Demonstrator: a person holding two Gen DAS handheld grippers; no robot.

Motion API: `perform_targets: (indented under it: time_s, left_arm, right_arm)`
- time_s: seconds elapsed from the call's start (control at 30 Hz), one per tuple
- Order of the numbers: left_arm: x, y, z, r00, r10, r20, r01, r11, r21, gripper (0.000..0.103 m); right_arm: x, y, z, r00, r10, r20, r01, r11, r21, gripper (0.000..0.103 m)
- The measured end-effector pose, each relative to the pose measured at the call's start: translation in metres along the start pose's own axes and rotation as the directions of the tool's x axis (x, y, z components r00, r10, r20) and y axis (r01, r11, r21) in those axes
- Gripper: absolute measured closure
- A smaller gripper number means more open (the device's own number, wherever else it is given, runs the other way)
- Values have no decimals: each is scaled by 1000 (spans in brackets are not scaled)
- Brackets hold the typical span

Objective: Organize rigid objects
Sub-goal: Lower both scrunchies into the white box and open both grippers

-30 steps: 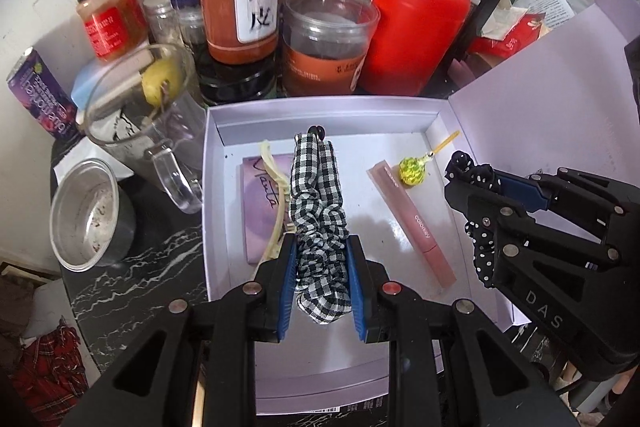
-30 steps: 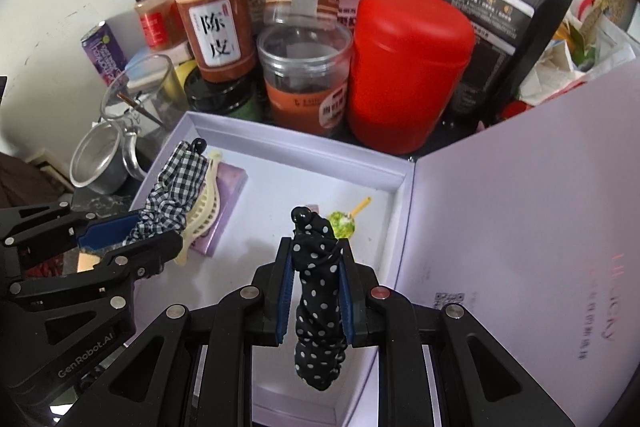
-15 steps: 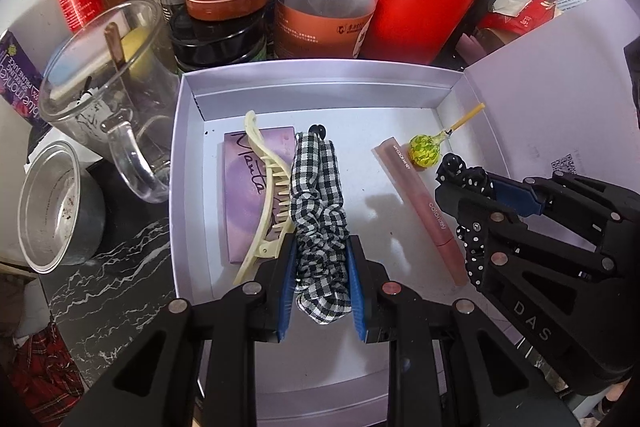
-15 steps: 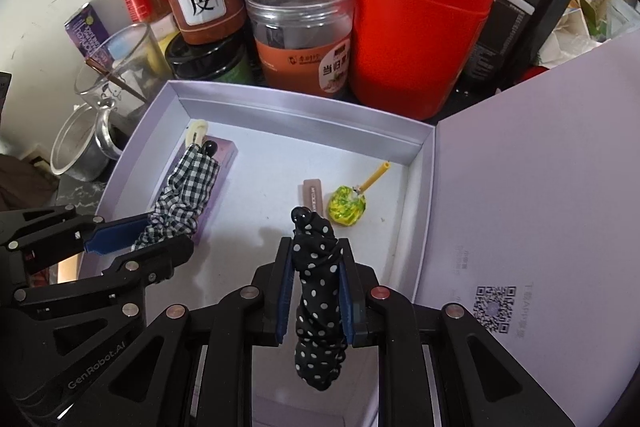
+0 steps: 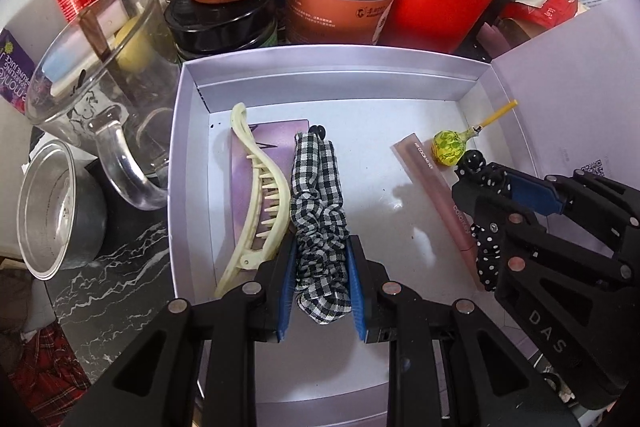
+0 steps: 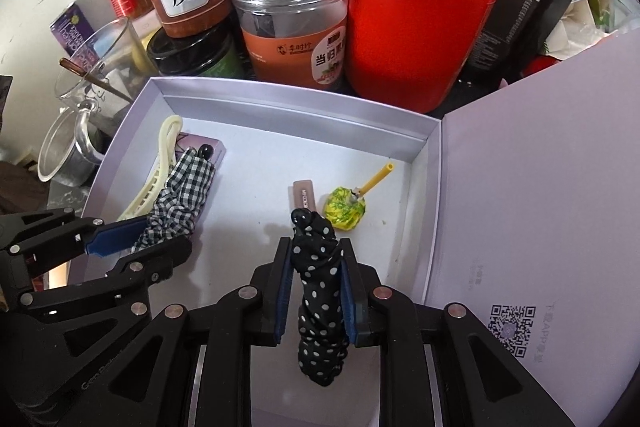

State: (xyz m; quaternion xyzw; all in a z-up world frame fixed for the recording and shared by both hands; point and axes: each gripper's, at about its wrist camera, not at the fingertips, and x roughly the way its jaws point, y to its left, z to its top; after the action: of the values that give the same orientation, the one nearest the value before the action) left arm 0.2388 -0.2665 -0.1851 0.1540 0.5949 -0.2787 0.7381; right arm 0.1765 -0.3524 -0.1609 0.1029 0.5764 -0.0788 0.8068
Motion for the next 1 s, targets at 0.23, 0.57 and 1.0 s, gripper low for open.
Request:
perform_targets:
  time_s: [0.23, 0.57, 1.0]
  left_arm:
    - [-3, -6, -2, 999, 36, -25, -35, 999, 22, 79]
    - [-27, -8, -3, 998, 68, -9, -68, 998, 10, 73]
    - [-73, 7, -5, 996, 59, 62, -57, 998, -29, 29]
  right_arm:
    - [-10, 3, -2, 999, -34, 8, 34, 999, -11, 67]
    - [-32, -2, -2, 998, -47, 30, 47, 999, -2, 67]
    - [-63, -4, -5, 996, -56, 75, 55, 998, 23, 65]
